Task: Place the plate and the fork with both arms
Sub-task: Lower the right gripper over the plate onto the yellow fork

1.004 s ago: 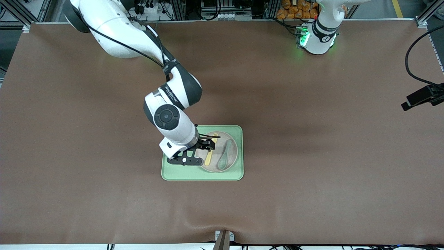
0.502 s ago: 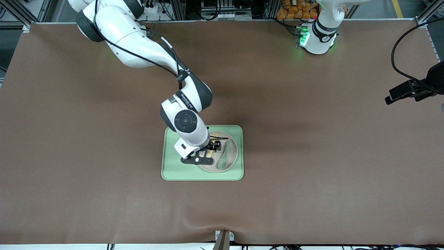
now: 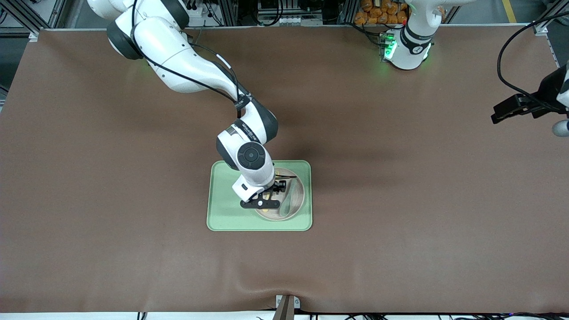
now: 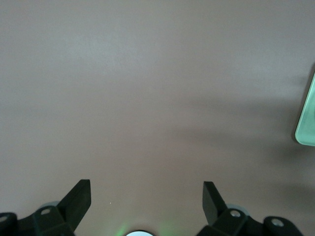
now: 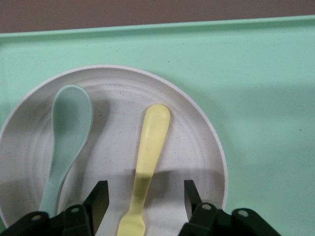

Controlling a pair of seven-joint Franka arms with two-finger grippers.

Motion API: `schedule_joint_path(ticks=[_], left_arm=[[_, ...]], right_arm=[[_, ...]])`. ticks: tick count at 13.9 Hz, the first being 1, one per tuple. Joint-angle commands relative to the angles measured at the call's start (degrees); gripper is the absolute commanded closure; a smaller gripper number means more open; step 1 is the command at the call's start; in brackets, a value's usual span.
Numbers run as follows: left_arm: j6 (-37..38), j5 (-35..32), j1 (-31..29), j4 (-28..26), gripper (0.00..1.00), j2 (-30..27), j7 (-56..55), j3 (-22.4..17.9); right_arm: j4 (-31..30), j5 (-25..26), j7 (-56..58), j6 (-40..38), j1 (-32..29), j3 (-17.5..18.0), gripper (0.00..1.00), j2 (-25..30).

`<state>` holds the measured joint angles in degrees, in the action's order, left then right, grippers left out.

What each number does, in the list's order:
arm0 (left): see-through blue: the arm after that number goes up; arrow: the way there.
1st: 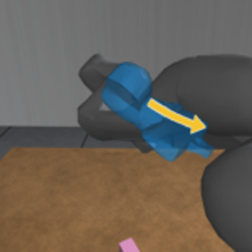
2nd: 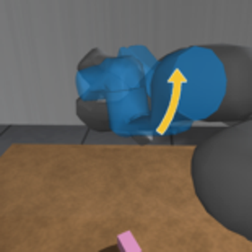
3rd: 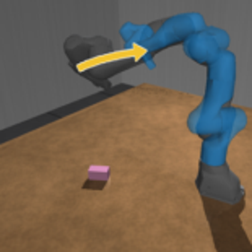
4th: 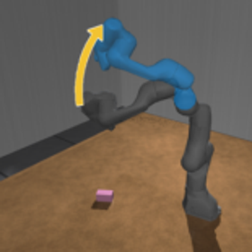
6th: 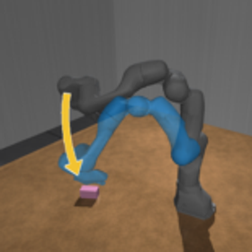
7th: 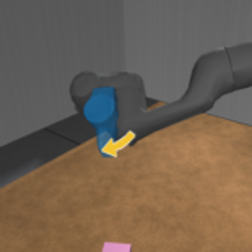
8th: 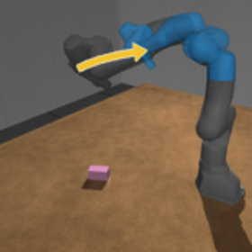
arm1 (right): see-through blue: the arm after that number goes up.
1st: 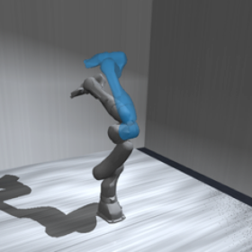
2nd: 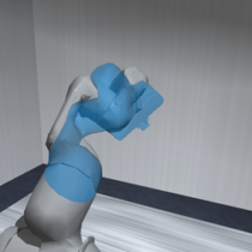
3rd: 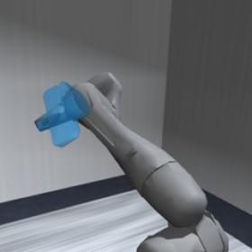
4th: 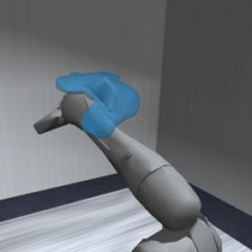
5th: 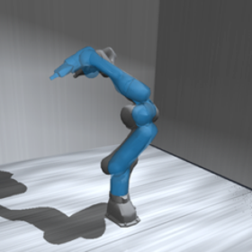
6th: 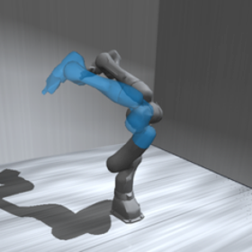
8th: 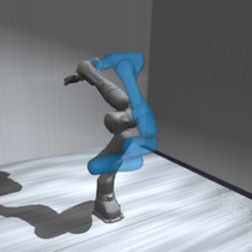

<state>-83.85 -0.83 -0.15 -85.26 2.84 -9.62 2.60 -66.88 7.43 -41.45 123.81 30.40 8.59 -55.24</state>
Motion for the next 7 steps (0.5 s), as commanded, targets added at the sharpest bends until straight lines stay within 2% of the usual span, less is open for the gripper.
schedule_joint_path(ticks=[1, 7], left_arm=[[-0.7, -1.28, -0.64, -2.37, 0.0, -2.14, -0.84, 0.91], [-1.23, -1.37, -0.64, -2.72, 0.0, -2.84, -0.57, 0.91]], right_arm=[[2.46, 1.36, -2.14, -0.06, 0.45, -0.15, 0.38, -1.71], [2.37, 1.27, -2.41, -0.06, 0.54, -0.15, 0.47, -2.16]])
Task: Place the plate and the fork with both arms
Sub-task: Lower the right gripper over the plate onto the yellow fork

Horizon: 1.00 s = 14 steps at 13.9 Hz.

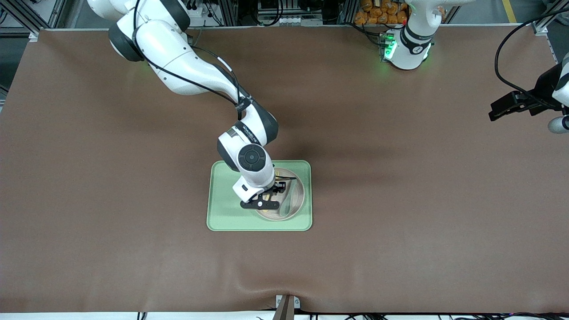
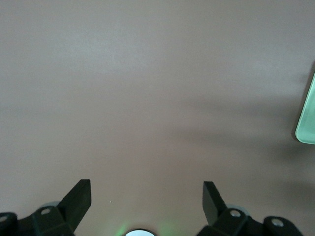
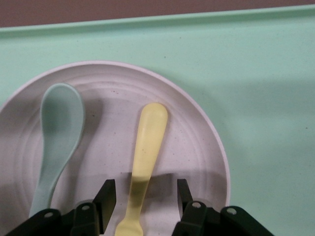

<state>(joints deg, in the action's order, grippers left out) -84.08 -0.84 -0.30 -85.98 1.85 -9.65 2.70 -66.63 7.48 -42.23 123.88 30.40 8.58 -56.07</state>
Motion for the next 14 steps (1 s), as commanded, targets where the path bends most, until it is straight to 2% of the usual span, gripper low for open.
schedule_joint_path(ticks=[1, 8, 12, 14], left_arm=[[-1.09, -1.36, -0.49, -2.0, 0.0, -1.85, -0.54, 0.91], [-1.88, -1.27, -0.49, -2.96, 0.0, -1.85, -0.63, 0.91], [-1.97, -1.27, -0.58, -3.23, 0.0, -1.85, -0.63, 0.91], [-2.05, -1.27, -0.58, -3.23, 0.0, -1.85, -0.54, 0.91]], right_arm=[[2.2, 1.22, -1.97, -0.13, 0.54, -0.15, 0.48, -1.32], [2.47, 1.14, -3.38, 0.14, 0.62, -0.06, 0.5, -2.2], [2.47, 1.14, -3.38, 0.14, 0.62, 0.03, 0.76, -2.2], [2.55, 1.05, -3.38, -0.04, 0.62, 0.03, 0.83, -2.2]])
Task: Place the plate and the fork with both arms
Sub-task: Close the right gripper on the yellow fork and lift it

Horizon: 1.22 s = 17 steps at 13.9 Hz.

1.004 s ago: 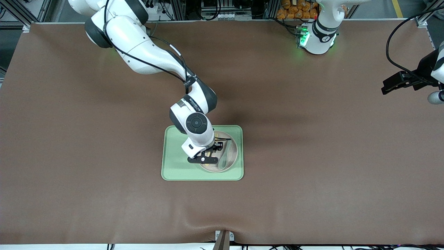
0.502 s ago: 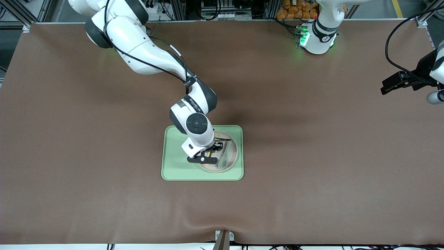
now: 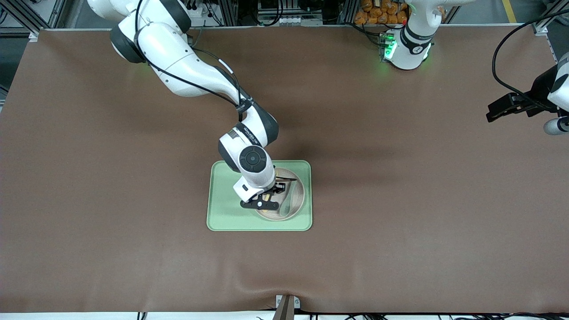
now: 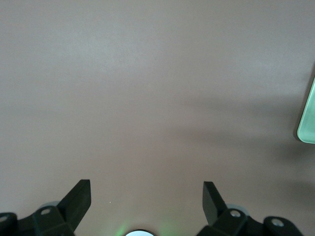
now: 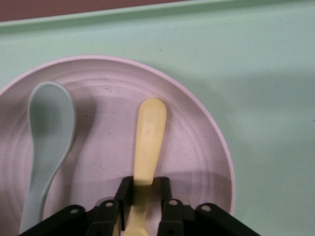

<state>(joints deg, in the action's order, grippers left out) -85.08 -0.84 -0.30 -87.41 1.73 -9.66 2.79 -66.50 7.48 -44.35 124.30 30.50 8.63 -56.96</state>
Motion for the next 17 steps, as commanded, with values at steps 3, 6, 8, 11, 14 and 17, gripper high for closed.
schedule_joint_path(ticks=[3, 6, 8, 11, 14, 17], left_arm=[[-1.66, -1.27, -0.58, -2.58, 0.0, -1.82, -0.54, 0.82], [-1.75, -1.27, -0.58, -2.76, 0.0, -1.73, -0.54, 0.82], [-1.93, -1.27, -0.58, -3.11, 0.0, -1.82, -0.54, 0.82], [-2.54, -1.27, -0.58, -3.11, 0.0, -1.73, -0.54, 0.82], [-2.72, -1.27, -0.58, -3.29, 0.0, -1.73, -0.36, 0.82], [-2.63, -1.27, -0.58, -3.38, 0.0, -1.73, -0.36, 0.82]], right_arm=[[2.86, 0.96, -1.27, -0.89, 0.44, 0.16, 0.9, -1.23], [3.13, 0.52, -1.27, -1.51, -0.35, 0.68, 0.9, -0.88], [3.65, -0.7, -1.27, -1.51, -0.44, 0.68, 0.9, -0.79], [3.74, -0.89, -1.18, -1.69, -0.61, 0.59, 0.94, -0.53], [3.74, -4.39, -0.57, -3.27, -2.89, 0.77, 0.94, 0.96], [3.05, -10.09, 5.31, -3.27, -8.59, 2.43, 0.94, 3.16]])
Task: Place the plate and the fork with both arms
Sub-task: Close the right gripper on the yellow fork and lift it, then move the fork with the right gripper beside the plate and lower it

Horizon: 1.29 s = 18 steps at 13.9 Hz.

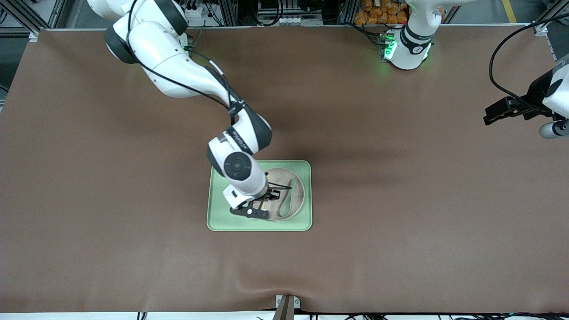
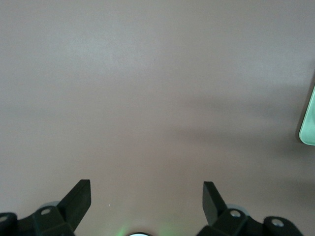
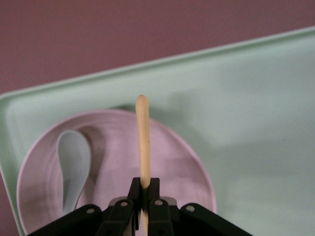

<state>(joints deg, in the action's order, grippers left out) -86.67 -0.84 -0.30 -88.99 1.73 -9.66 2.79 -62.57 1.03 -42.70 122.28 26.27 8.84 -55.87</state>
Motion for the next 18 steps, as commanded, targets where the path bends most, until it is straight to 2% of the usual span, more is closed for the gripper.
schedule_joint_path(ticks=[1, 4, 6, 8, 10, 14, 18], left_arm=[[-1.05, -1.27, -0.57, -1.8, 0.0, -1.82, -0.36, 0.81], [-1.05, -1.27, -0.57, -1.89, 0.0, -2.25, -0.28, 0.81], [-1.05, -1.18, -0.57, -2.15, 0.0, -2.34, -0.28, 0.81], [-1.05, -1.1, -0.57, -2.33, 0.0, -2.43, -0.28, 0.81], [-1.13, -1.1, -0.57, -2.59, 0.0, -2.61, -0.28, 0.81], [-1.22, -0.57, -0.57, -3.9, 0.0, -3.83, -0.28, 0.81], [-1.31, -0.39, -0.49, -5.22, 0.0, -5.85, -0.28, 0.9]], right_arm=[[-1.07, -5.23, 4.98, -1.43, -5.61, 2.49, 0.94, 2.61], [-2.99, -7.69, 11.12, -3.71, -9.03, 2.67, 0.94, 4.01], [-6.32, -11.56, 15.87, -3.19, -10.97, 2.93, 0.94, 5.68], [-9.23, -11.75, 18.0, -3.01, -12.81, 3.28, 0.94, 7.27], [-11.16, -12.1, 19.06, -2.4, -16.15, 6.0, 0.94, 7.53], [-22.75, -12.1, 21.61, 8.82, -24.68, 14.08, 0.94, 9.11], [-27.15, -12.1, 21.78, 14.54, -25.04, 15.32, 0.94, 9.47]])
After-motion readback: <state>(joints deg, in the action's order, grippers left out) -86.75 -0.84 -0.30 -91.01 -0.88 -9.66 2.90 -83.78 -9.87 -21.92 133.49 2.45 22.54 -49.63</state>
